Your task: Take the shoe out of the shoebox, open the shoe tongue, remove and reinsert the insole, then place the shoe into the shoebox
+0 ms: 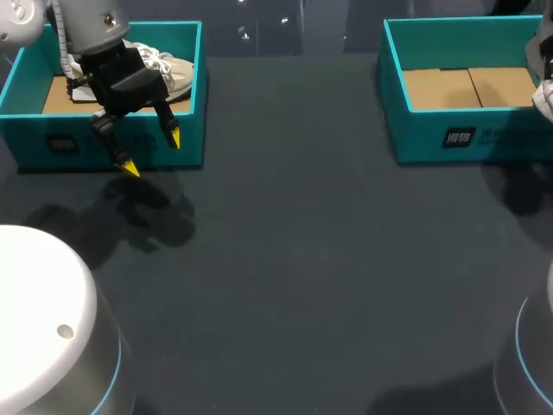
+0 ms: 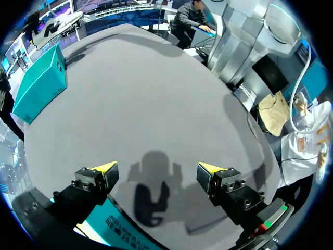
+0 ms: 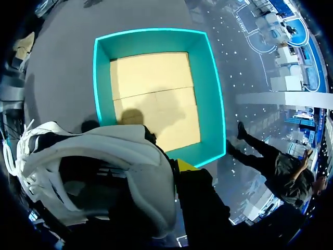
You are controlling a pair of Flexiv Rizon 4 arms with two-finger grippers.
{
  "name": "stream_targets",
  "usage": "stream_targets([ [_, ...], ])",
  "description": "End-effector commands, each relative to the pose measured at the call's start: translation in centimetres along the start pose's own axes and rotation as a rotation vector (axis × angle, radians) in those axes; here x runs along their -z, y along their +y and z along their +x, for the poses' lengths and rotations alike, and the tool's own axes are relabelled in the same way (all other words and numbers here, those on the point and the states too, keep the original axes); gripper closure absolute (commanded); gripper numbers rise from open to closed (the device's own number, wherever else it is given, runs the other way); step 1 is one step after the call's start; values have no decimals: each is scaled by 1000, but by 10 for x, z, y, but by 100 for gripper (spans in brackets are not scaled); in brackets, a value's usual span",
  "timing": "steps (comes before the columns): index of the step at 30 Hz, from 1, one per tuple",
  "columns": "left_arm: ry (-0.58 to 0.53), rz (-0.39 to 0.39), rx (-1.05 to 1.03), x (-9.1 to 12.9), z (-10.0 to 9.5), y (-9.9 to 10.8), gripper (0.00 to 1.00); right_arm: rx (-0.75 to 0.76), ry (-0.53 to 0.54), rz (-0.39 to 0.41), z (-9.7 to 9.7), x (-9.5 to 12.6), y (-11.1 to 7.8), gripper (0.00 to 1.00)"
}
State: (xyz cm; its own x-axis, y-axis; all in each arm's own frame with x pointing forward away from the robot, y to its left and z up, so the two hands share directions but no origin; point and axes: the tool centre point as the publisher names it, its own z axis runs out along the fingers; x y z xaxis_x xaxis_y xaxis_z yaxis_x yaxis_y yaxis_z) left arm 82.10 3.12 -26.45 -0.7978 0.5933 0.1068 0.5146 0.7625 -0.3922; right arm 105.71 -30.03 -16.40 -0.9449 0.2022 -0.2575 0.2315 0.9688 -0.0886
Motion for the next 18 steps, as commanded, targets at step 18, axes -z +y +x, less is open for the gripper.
stream_targets([
  [18,1,-2,-1,0,0,0,0,-526,64,63,3,-6,-10,100],
])
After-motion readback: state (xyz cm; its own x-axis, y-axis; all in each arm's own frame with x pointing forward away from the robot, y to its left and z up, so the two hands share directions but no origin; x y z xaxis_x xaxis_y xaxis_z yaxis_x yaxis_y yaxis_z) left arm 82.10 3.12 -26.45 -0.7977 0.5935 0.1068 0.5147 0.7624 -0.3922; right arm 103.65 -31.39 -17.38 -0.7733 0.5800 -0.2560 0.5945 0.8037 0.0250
